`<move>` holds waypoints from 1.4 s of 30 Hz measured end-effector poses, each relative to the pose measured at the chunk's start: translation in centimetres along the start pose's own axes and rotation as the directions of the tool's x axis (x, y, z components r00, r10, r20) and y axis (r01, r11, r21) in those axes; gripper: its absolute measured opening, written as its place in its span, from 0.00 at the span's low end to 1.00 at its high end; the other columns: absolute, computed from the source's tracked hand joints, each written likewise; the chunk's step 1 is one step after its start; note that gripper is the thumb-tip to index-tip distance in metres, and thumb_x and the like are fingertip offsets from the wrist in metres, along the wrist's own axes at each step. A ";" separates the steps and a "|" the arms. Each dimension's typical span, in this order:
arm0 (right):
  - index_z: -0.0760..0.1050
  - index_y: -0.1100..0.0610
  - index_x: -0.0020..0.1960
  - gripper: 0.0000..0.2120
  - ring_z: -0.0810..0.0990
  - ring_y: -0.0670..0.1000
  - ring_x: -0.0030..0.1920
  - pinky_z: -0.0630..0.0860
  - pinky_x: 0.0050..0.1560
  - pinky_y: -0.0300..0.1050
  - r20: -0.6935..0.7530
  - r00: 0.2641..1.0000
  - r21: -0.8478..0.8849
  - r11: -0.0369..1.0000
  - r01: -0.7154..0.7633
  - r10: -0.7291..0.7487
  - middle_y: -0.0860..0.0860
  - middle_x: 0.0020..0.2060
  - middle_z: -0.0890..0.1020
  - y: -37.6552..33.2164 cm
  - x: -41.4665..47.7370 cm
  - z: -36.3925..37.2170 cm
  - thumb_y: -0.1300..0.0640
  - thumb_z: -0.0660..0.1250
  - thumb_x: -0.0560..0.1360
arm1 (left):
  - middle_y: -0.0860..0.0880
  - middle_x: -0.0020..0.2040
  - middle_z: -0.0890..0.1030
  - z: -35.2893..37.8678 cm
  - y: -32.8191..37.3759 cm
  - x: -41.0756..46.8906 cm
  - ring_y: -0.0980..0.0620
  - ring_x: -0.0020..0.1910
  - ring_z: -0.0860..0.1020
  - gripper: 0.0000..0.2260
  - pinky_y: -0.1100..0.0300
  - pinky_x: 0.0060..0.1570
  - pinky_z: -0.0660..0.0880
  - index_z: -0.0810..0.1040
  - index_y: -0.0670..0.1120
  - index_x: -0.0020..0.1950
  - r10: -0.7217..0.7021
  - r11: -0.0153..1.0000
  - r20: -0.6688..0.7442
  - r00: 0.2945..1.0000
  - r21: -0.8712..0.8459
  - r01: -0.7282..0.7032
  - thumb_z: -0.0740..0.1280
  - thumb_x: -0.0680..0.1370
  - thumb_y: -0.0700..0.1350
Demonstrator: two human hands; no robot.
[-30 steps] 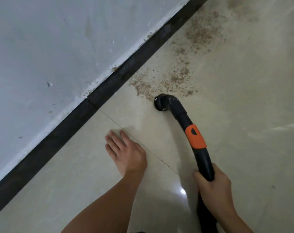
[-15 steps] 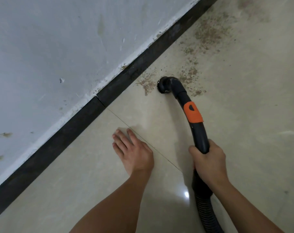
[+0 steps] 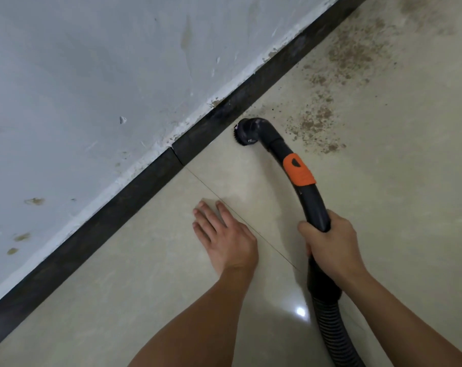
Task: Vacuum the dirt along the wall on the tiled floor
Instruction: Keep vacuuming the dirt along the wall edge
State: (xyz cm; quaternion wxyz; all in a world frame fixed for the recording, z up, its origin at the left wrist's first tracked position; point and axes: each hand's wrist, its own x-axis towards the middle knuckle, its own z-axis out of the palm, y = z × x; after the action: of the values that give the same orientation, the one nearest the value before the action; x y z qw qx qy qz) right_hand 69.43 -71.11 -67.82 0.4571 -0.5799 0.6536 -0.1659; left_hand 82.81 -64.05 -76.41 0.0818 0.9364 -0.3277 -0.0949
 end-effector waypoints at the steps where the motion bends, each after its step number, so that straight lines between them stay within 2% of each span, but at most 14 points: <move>1: 0.74 0.60 0.39 0.06 0.74 0.47 0.21 0.71 0.22 0.39 -0.027 1.000 0.007 1.000 -0.001 0.001 0.59 0.27 0.79 -0.1 0.6 0.0 0.61 0.70 0.71 | 0.33 0.77 0.54 0.0 0.0 0.0 0.34 0.77 0.50 0.29 0.40 0.75 0.50 0.59 0.39 0.77 -0.002 1.000 0.010 1.000 -0.006 0.002 0.45 0.77 0.48; 4: 0.73 0.59 0.38 0.06 0.73 0.47 0.20 0.71 0.23 0.40 -0.110 0.994 0.082 0.997 -0.004 0.013 0.57 0.26 0.78 -1.3 3.0 0.5 0.60 0.69 0.71 | 0.34 0.77 0.52 0.2 -0.3 0.0 0.34 0.77 0.48 0.29 0.40 0.75 0.48 0.58 0.39 0.77 -0.008 1.000 0.021 1.000 -0.007 0.008 0.45 0.78 0.48; 7: 0.73 0.58 0.39 0.06 0.74 0.46 0.20 0.71 0.23 0.40 -0.078 0.997 0.120 0.993 -0.002 0.011 0.56 0.27 0.78 -2.4 3.9 1.5 0.59 0.69 0.72 | 0.34 0.78 0.51 0.3 -0.4 -0.1 0.35 0.77 0.48 0.29 0.40 0.75 0.49 0.57 0.39 0.77 -0.004 1.000 0.014 1.000 -0.006 0.004 0.45 0.78 0.49; 12: 0.74 0.60 0.39 0.06 0.74 0.47 0.21 0.71 0.23 0.41 0.013 1.000 -0.004 1.000 0.013 -0.013 0.58 0.27 0.79 -1.5 1.1 1.5 0.60 0.70 0.70 | 0.34 0.77 0.53 0.4 -0.3 -0.1 0.35 0.77 0.49 0.27 0.40 0.75 0.51 0.58 0.39 0.77 -0.015 1.000 0.019 1.000 -0.009 0.015 0.48 0.79 0.48; 16: 0.74 0.60 0.39 0.07 0.72 0.43 0.19 0.68 0.20 0.35 -0.050 0.999 -0.013 1.000 0.022 -0.022 0.56 0.27 0.77 -1.7 1.9 1.1 0.60 0.70 0.71 | 0.33 0.76 0.56 0.3 -0.2 0.0 0.34 0.76 0.52 0.27 0.39 0.74 0.54 0.61 0.38 0.76 -0.019 1.000 0.023 1.000 -0.008 0.019 0.52 0.78 0.47; 18: 0.74 0.59 0.40 0.06 0.73 0.43 0.19 0.69 0.21 0.35 -0.050 0.999 0.002 1.000 0.020 -0.020 0.56 0.28 0.78 -2.5 2.4 1.5 0.59 0.70 0.71 | 0.33 0.77 0.55 0.4 -0.3 0.0 0.34 0.77 0.52 0.27 0.39 0.74 0.53 0.60 0.38 0.76 -0.013 1.000 0.019 1.000 0.002 0.013 0.51 0.79 0.48; 23: 0.74 0.59 0.39 0.06 0.75 0.48 0.24 0.72 0.25 0.41 0.057 0.998 -0.032 0.999 0.019 -0.017 0.57 0.28 0.79 -1.7 -0.1 1.9 0.59 0.71 0.70 | 0.33 0.77 0.54 0.2 -0.4 0.0 0.34 0.77 0.50 0.28 0.39 0.75 0.51 0.58 0.39 0.77 -0.018 1.000 0.042 0.999 0.006 0.018 0.48 0.78 0.48; 26: 0.73 0.59 0.37 0.08 0.73 0.50 0.26 0.72 0.29 0.45 0.136 0.991 -0.085 0.996 0.012 0.000 0.54 0.27 0.76 0.5 -2.2 0.1 0.59 0.71 0.69 | 0.33 0.77 0.53 0.1 -0.3 0.0 0.34 0.77 0.50 0.28 0.39 0.75 0.50 0.58 0.39 0.77 -0.018 1.000 0.041 0.999 0.014 0.017 0.48 0.78 0.48; 29: 0.72 0.61 0.35 0.09 0.73 0.50 0.22 0.71 0.26 0.45 0.065 0.998 -0.018 1.000 -0.026 0.027 0.54 0.23 0.75 1.7 -2.4 -1.9 0.62 0.71 0.70 | 0.34 0.77 0.51 0.0 -0.3 -0.1 0.34 0.77 0.48 0.28 0.40 0.75 0.48 0.57 0.39 0.77 -0.007 1.000 0.059 0.998 0.005 0.007 0.46 0.78 0.48; 31: 0.73 0.62 0.35 0.09 0.73 0.53 0.23 0.73 0.28 0.49 0.024 0.999 0.103 0.994 -0.042 0.040 0.56 0.22 0.76 0.9 -1.4 -2.3 0.63 0.71 0.71 | 0.33 0.77 0.52 -0.1 -0.1 -0.1 0.34 0.77 0.49 0.29 0.40 0.75 0.49 0.58 0.39 0.77 -0.018 1.000 0.049 0.999 -0.006 0.019 0.45 0.78 0.48; 34: 0.73 0.61 0.36 0.08 0.72 0.55 0.23 0.72 0.30 0.50 -0.012 1.000 0.280 0.960 0.014 -0.011 0.57 0.23 0.75 -2.4 0.7 -1.7 0.65 0.70 0.72 | 0.33 0.76 0.56 -0.1 0.1 0.0 0.34 0.76 0.52 0.28 0.39 0.74 0.52 0.61 0.38 0.76 -0.018 1.000 0.008 1.000 -0.012 0.018 0.47 0.78 0.48; 36: 0.72 0.60 0.37 0.08 0.73 0.54 0.24 0.72 0.28 0.48 0.009 0.998 0.321 0.945 0.060 -0.066 0.56 0.24 0.74 -4.8 1.4 -1.1 0.64 0.69 0.72 | 0.33 0.77 0.55 0.1 0.0 0.0 0.34 0.77 0.51 0.28 0.40 0.75 0.51 0.60 0.39 0.76 -0.016 1.000 0.011 1.000 0.005 0.016 0.48 0.78 0.48; 38: 0.71 0.60 0.38 0.07 0.74 0.54 0.24 0.72 0.27 0.47 0.055 0.994 0.286 0.955 0.075 -0.095 0.57 0.25 0.75 -5.4 0.8 -0.6 0.64 0.69 0.71 | 0.34 0.77 0.52 0.0 -0.1 -0.1 0.34 0.77 0.48 0.28 0.40 0.75 0.48 0.57 0.39 0.77 -0.017 1.000 0.034 0.999 0.008 0.017 0.46 0.78 0.48; 42: 0.72 0.62 0.37 0.07 0.74 0.52 0.22 0.71 0.24 0.45 0.137 0.988 0.094 0.993 0.066 -0.078 0.60 0.23 0.76 -2.1 -1.7 -1.6 0.65 0.69 0.69 | 0.35 0.78 0.47 -0.1 -0.1 -0.1 0.36 0.77 0.43 0.29 0.42 0.75 0.43 0.52 0.40 0.79 -0.010 1.000 0.052 0.999 0.010 0.009 0.44 0.79 0.49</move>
State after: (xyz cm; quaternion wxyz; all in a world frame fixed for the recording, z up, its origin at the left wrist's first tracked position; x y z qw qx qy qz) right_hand 69.30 -70.65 -64.79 0.5212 -0.5923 0.5904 -0.1703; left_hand 82.80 -63.88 -76.34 0.0684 0.9355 -0.3258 -0.1183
